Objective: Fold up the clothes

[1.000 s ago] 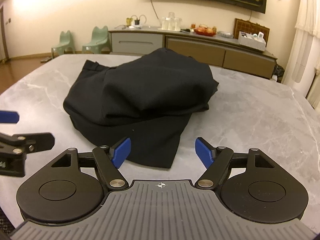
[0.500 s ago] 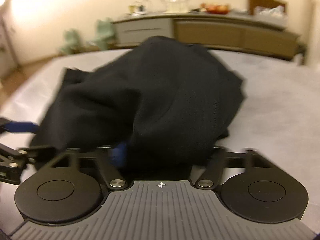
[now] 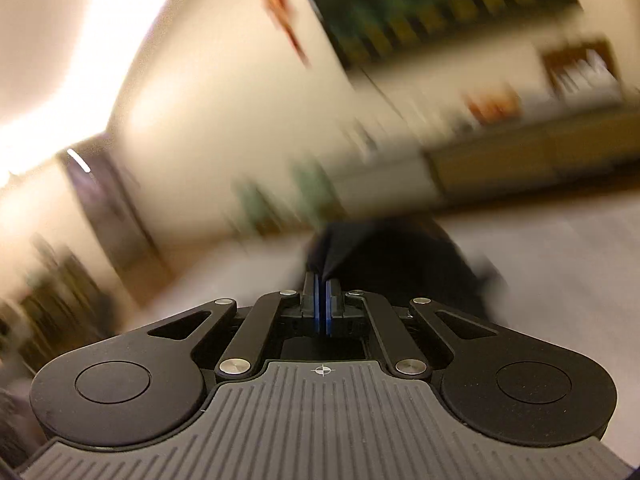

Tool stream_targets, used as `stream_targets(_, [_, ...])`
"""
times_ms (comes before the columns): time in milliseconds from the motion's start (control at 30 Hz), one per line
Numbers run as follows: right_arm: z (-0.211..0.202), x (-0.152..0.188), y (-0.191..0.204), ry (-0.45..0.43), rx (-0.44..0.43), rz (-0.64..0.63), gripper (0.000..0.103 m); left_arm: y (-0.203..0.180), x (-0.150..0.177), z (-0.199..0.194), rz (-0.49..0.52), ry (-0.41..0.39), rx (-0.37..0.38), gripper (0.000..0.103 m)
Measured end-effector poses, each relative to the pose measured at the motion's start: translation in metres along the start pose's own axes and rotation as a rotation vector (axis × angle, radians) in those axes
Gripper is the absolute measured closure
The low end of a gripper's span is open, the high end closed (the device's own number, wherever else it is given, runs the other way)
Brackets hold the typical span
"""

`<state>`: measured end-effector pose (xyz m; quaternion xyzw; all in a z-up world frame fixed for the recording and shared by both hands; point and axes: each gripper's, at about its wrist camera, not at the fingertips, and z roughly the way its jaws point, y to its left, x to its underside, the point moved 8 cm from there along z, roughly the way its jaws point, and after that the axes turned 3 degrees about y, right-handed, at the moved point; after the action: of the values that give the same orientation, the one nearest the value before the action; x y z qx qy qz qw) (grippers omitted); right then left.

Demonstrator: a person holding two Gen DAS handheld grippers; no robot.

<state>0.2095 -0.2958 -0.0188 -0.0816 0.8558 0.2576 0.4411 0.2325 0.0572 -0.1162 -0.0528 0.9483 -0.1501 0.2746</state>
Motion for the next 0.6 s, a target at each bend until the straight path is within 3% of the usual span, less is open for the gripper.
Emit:
stream_targets(33, [0.002, 0.010, -0.013, 0.064, 0.109, 0.031, 0.082, -0.005, 0.001, -0.007, -0.021, -0.007, 0.014, 0.005])
stream_targets(67, [0.003, 0.021, -0.026, 0.128, 0.219, 0.062, 0.077, -0.008, 0.001, -0.017, -0.065, -0.027, 0.038, 0.005])
stream_targets(100, [-0.001, 0.027, -0.029, 0.149, 0.267, 0.079, 0.076, -0.012, 0.003, -0.028, -0.119, -0.058, 0.078, 0.004])
stream_targets(133, [-0.011, 0.028, -0.023, 0.122, 0.245, 0.080, 0.061, -0.014, 0.004, -0.034, -0.148, -0.079, 0.086, 0.001])
stream_targets(167, [-0.021, 0.028, -0.015, 0.078, 0.204, 0.060, 0.026, -0.015, 0.004, -0.039, -0.164, -0.095, 0.073, 0.000])
stream_targets(200, [-0.031, 0.030, -0.005, 0.008, 0.157, 0.008, 0.006, -0.016, 0.004, -0.044, -0.181, -0.111, 0.060, 0.000])
stream_targets(267, [-0.030, 0.039, 0.002, -0.063, 0.202, -0.102, 0.001, -0.022, 0.002, -0.047, -0.180, -0.120, 0.045, 0.000])
stream_targets(367, [0.004, 0.056, -0.004, 0.047, 0.352, -0.235, 0.004, -0.037, -0.008, -0.034, -0.060, -0.086, 0.052, 0.000])
stream_targets(433, [0.020, 0.057, 0.005, 0.063, 0.352, -0.285, 0.004, -0.032, -0.011, -0.028, -0.027, -0.095, 0.021, 0.000])
stream_targets(600, [0.077, 0.051, 0.032, 0.083, 0.309, -0.302, 0.001, 0.008, -0.007, -0.010, -0.158, -0.063, -0.018, 0.002])
